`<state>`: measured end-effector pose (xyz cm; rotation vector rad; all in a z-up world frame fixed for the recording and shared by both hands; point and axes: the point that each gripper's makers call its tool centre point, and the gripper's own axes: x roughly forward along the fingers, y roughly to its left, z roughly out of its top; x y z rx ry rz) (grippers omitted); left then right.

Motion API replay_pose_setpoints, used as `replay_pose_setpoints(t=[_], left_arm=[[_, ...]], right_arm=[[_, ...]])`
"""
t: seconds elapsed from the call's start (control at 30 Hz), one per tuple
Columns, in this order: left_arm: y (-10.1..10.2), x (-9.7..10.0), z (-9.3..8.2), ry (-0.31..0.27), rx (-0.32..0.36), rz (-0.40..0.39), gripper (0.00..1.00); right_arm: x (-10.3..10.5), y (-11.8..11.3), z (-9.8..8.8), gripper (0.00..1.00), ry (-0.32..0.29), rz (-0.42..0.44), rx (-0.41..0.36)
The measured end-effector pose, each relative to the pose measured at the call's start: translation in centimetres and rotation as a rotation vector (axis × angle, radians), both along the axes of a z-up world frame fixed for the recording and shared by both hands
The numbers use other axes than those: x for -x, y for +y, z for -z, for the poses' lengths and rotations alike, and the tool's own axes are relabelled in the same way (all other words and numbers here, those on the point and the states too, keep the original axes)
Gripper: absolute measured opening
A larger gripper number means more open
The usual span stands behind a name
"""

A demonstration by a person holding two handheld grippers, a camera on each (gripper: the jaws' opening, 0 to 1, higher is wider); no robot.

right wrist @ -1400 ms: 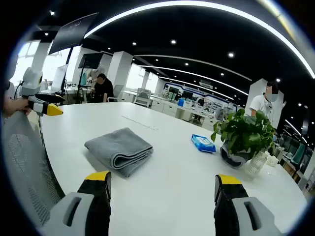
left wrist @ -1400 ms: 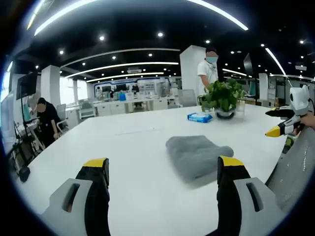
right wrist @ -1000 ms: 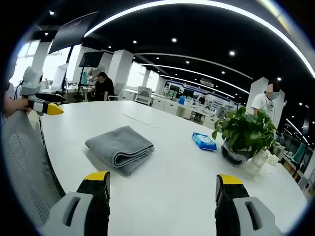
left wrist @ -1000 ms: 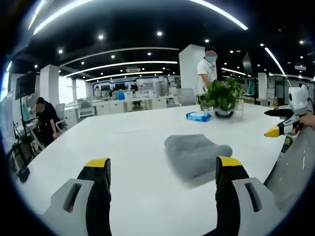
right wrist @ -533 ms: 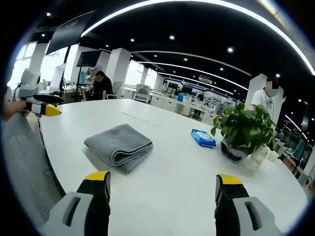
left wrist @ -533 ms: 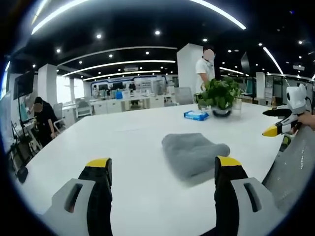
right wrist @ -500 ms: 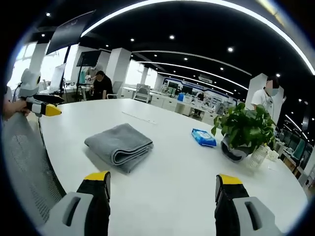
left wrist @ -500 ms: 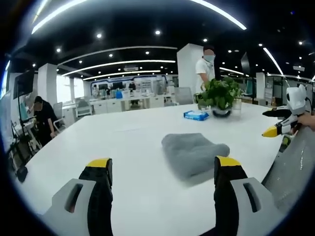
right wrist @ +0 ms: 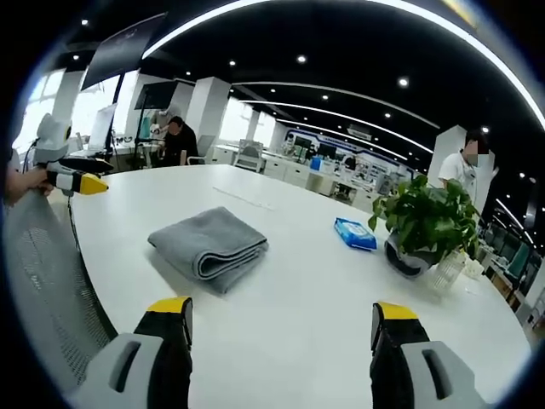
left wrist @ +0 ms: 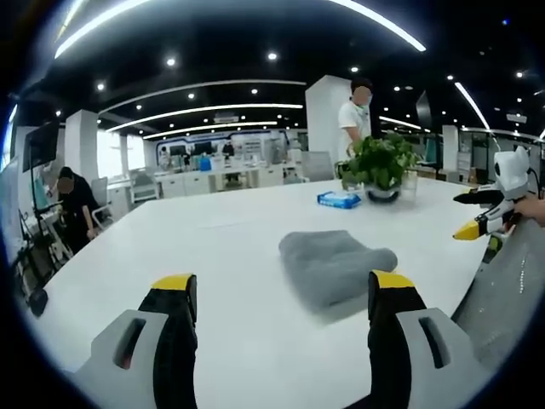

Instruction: Open the folded towel by lifting each exposed corner and separating the folded layers until the towel lies flat within the target outline without major curled edges

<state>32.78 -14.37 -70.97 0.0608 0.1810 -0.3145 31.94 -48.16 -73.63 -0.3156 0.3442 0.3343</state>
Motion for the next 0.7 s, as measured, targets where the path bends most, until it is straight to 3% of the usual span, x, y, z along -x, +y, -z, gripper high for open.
replay_pose_setpoints(t=[0.7], left_arm=[[-0.14, 0.05, 0.41, 0.015, -0.014, 0.014, 0.81]], right_arm=[[0.15, 0.34, 0.3, 0.84, 0.017, -0.008, -0.011]])
